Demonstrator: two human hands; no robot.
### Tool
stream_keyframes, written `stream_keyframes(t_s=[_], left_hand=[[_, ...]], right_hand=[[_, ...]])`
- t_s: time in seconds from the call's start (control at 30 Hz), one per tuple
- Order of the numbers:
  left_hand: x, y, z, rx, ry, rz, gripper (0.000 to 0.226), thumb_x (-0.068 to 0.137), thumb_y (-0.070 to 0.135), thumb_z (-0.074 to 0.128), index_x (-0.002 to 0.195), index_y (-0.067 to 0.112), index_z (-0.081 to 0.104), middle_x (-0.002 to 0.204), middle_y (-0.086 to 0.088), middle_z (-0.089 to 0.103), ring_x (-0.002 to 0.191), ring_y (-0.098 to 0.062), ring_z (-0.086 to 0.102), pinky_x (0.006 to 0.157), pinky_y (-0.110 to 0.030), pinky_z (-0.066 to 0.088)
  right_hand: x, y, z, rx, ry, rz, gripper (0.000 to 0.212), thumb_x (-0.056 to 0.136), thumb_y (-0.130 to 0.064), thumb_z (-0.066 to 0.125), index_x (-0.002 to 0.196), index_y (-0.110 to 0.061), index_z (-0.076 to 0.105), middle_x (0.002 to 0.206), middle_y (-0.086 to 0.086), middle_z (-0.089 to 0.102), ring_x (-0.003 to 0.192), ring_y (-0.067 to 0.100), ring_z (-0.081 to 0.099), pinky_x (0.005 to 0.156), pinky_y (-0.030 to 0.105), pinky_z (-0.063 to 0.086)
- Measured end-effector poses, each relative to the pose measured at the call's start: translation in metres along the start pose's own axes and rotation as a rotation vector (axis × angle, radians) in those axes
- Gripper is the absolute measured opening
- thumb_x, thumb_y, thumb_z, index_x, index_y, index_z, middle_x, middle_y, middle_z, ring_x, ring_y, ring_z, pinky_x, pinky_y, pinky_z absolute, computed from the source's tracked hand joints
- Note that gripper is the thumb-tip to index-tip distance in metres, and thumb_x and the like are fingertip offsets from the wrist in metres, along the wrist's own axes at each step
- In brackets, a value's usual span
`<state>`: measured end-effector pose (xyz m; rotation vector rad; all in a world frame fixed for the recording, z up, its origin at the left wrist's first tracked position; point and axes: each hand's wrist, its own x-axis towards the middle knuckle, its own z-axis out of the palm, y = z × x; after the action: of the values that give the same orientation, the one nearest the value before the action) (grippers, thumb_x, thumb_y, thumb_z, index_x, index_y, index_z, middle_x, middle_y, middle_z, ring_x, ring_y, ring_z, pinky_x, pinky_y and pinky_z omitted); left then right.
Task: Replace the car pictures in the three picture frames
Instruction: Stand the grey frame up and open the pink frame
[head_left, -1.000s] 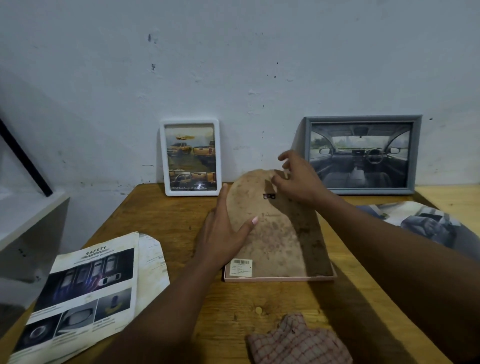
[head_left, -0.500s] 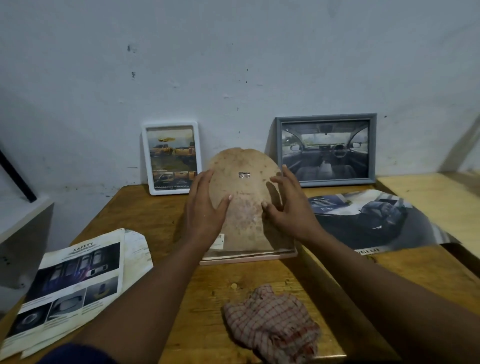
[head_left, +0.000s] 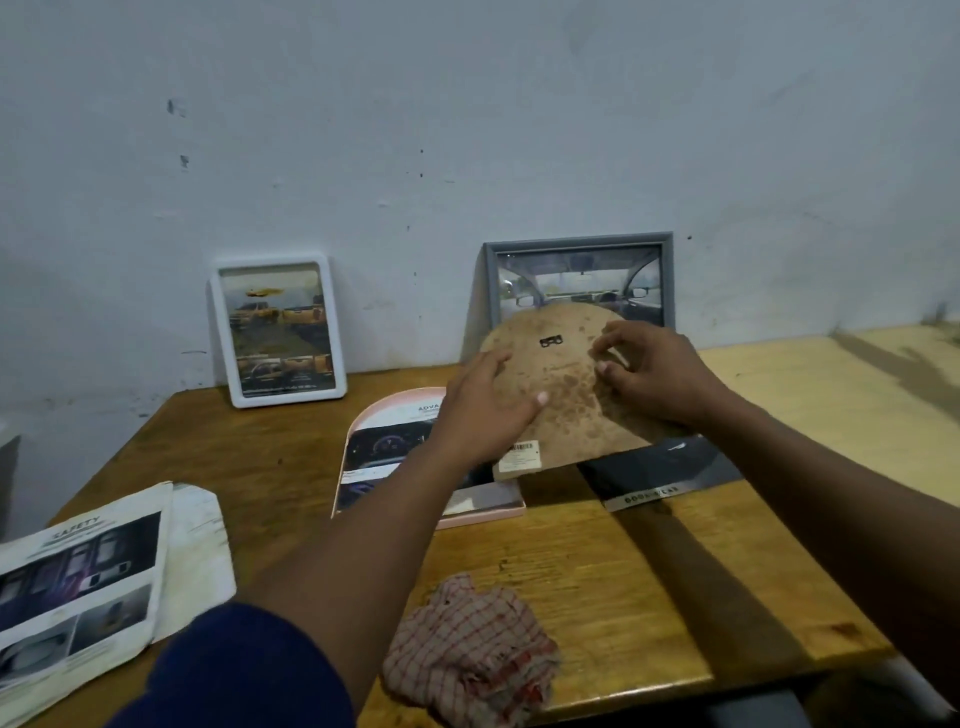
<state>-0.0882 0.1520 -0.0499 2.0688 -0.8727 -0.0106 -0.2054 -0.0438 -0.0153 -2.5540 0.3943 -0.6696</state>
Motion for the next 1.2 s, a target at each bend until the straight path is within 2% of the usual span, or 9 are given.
stream_keyframes(t_s=[0.13,0.3,0.47,0.57,0.77,0.93,1.03,1.13,1.2], left_hand=[[-0.003,0.000,0.037,0.059,-0.135,-0.041,0.082,0.088,0.057,0.069,0.155,0.029,0.034,0.159,-0.003,0.039,0.143,-0.026,0.039,0.114,-0.046,0.037],[-0.009,-0.004,0.050,0.291,-0.306,-0.021,0.082,0.095,0.056,0.059,0.160,0.027,0.019,0.159,-0.009,0.039,0.144,-0.032,0.036,0.115,-0.047,0.035],[-0.013,-0.009,0.040,0.601,-0.277,0.063,0.074,0.099,0.057,0.049,0.160,0.025,0.021,0.150,-0.015,0.048,0.142,-0.034,0.035,0.112,-0.046,0.033],[-0.013,-0.019,0.035,0.643,-0.263,0.080,0.072,0.098,0.058,0.050,0.158,0.025,0.026,0.147,-0.012,0.053,0.139,-0.033,0.040,0.112,-0.045,0.033],[-0.015,-0.037,0.034,0.515,-0.250,0.081,0.068,0.096,0.059,0.051,0.155,0.029,0.034,0.150,-0.006,0.052,0.141,-0.028,0.041,0.116,-0.047,0.033],[-0.019,-0.046,0.004,0.358,-0.078,0.016,0.056,0.101,0.048,0.052,0.152,0.030,0.041,0.147,-0.004,0.054,0.136,-0.026,0.046,0.109,-0.047,0.041],[-0.022,-0.068,-0.027,0.335,0.049,-0.100,0.054,0.101,0.040,0.056,0.152,0.032,0.040,0.153,-0.003,0.049,0.138,-0.027,0.046,0.110,-0.049,0.043],[-0.034,-0.103,-0.055,0.287,0.088,-0.189,0.055,0.102,0.040,0.054,0.153,0.033,0.036,0.156,-0.003,0.045,0.138,-0.027,0.047,0.108,-0.052,0.047],[-0.047,-0.121,-0.069,0.255,0.081,-0.236,0.056,0.102,0.041,0.054,0.154,0.033,0.034,0.155,-0.002,0.046,0.136,-0.026,0.049,0.103,-0.049,0.051]], right_hand=[[-0.014,0.033,0.000,-0.046,-0.066,0.069,0.021,0.092,-0.024,0.066,0.113,-0.025,0.067,0.130,0.003,0.060,0.108,0.016,0.053,0.079,0.030,0.044],[-0.025,0.050,0.016,-0.095,-0.164,0.120,0.025,0.093,-0.023,0.065,0.118,-0.021,0.066,0.134,0.003,0.059,0.121,0.023,0.054,0.095,0.037,0.047],[-0.027,0.044,0.040,-0.089,-0.243,0.128,0.024,0.094,-0.030,0.060,0.118,-0.031,0.061,0.131,-0.002,0.060,0.119,0.022,0.055,0.098,0.047,0.048],[-0.029,0.039,0.057,-0.251,-0.268,0.139,0.027,0.096,-0.034,0.051,0.122,-0.036,0.057,0.132,0.000,0.059,0.123,0.029,0.047,0.102,0.049,0.035],[-0.035,0.029,0.072,-0.348,-0.243,0.151,0.032,0.096,-0.039,0.047,0.126,-0.032,0.054,0.142,-0.002,0.051,0.139,0.028,0.031,0.106,0.054,0.025],[-0.010,-0.011,0.079,-0.159,-0.168,0.072,0.039,0.094,-0.035,0.058,0.132,-0.029,0.052,0.137,-0.001,0.057,0.126,0.022,0.049,0.105,0.050,0.038],[0.002,-0.054,0.098,-0.054,-0.222,0.021,0.050,0.093,-0.034,0.063,0.139,-0.028,0.045,0.136,0.001,0.057,0.123,0.022,0.052,0.104,0.047,0.043],[0.001,-0.081,0.129,-0.071,-0.360,-0.006,0.065,0.092,-0.046,0.063,0.147,-0.030,0.034,0.147,0.004,0.048,0.134,0.027,0.044,0.113,0.054,0.031],[-0.003,-0.088,0.149,-0.180,-0.443,-0.009,0.073,0.092,-0.055,0.057,0.152,-0.028,0.025,0.159,0.006,0.033,0.147,0.029,0.025,0.118,0.057,0.018]])
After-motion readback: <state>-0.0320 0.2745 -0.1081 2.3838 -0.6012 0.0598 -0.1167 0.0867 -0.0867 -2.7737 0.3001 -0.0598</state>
